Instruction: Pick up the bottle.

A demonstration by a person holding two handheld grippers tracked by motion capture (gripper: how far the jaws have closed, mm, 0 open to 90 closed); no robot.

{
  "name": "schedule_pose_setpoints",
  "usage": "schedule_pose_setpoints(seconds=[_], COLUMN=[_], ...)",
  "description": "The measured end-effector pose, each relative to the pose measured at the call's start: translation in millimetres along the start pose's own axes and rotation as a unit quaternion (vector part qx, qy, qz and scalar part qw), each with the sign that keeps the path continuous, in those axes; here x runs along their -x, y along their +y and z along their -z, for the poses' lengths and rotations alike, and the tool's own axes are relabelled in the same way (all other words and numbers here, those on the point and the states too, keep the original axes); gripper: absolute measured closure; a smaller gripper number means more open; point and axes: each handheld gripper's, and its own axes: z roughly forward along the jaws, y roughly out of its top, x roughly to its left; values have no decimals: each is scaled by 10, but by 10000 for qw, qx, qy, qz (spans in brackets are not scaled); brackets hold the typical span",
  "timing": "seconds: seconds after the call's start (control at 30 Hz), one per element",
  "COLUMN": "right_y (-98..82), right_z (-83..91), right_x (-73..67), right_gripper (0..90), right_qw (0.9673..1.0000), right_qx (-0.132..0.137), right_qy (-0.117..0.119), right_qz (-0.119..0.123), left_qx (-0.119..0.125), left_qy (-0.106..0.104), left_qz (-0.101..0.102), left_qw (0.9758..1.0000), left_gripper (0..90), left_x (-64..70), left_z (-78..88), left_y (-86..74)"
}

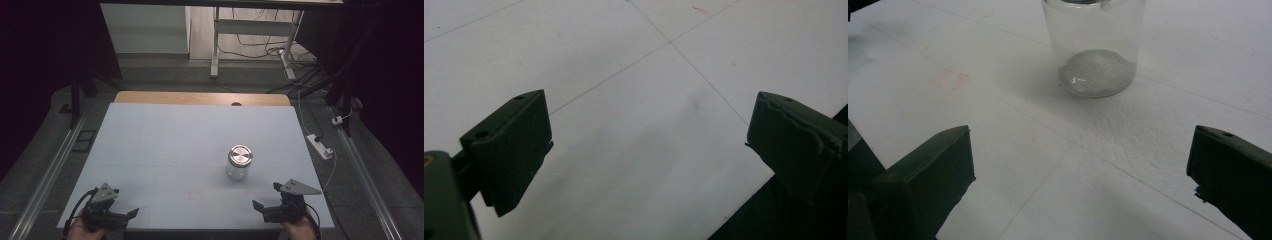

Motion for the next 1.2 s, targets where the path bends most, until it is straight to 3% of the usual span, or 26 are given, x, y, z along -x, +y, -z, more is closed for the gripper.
schedule_pose_setpoints(seconds=[0.53,1.2], right_y=[34,121], right_z=[-196,-439], right_x=[46,118], right_gripper=[0,0], right_qw=[9996,9990], right_qx=[-263,-400], right_qy=[-46,-73], right_qz=[48,174], left_qx=[1,-28], left_qy=[-29,-87], left_qz=[37,57], left_qw=[10000,9999], left_gripper=[47,45], left_x=[-10,-18], left_z=[1,0], left_y=[0,0])
